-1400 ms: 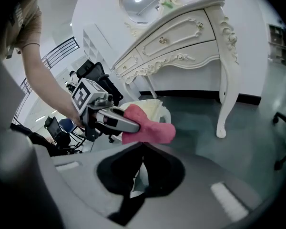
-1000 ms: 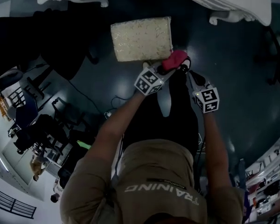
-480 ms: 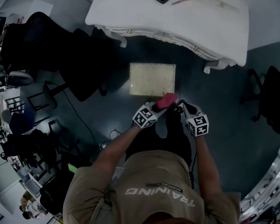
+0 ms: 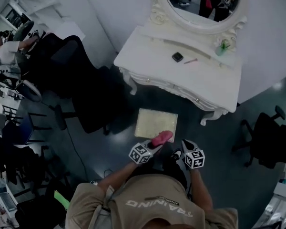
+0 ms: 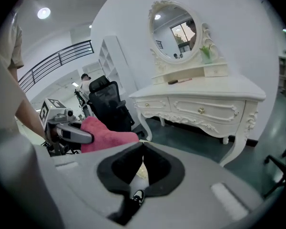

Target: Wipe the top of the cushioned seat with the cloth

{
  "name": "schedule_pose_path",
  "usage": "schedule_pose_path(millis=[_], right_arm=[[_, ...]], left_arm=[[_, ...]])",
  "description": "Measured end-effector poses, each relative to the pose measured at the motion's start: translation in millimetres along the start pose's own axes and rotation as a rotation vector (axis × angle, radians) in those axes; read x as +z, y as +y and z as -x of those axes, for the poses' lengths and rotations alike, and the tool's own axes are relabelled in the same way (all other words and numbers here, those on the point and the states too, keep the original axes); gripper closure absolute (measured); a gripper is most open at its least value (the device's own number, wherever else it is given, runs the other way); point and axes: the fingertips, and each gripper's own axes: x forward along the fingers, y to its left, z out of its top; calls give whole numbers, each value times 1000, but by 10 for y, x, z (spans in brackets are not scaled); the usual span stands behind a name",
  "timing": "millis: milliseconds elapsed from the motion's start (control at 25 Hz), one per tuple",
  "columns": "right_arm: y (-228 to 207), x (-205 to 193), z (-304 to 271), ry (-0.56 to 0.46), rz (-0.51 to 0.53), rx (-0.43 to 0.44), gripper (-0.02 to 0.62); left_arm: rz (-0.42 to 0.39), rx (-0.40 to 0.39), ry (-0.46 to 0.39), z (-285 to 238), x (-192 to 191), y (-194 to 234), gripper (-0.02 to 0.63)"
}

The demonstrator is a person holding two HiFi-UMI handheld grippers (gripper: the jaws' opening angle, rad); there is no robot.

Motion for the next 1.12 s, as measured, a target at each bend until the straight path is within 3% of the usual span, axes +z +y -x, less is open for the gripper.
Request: schedule_pose_path(millis=[120, 320, 520, 720, 1000, 1120], right_arm=[[301, 239, 93, -31, 45, 16, 591], [758, 593, 199, -47, 211, 47, 591], [1015, 1165, 280, -161, 233, 34, 591], [1257, 1689, 421, -221, 265, 20, 591], [1583, 2235, 437, -274, 241, 27, 591], [1647, 2476, 514, -321, 224, 7, 591]], left_arm=[[-11, 30, -64, 383, 201, -44, 566], [-33, 74, -149, 883, 519, -57, 565], [-99, 121, -225, 1305, 1040, 56, 566], [-168, 172, -238, 1530, 1440, 192, 566], [-250, 162, -231, 1799, 1851, 235, 566], [-273, 150, -268, 1967, 2138, 224, 566]])
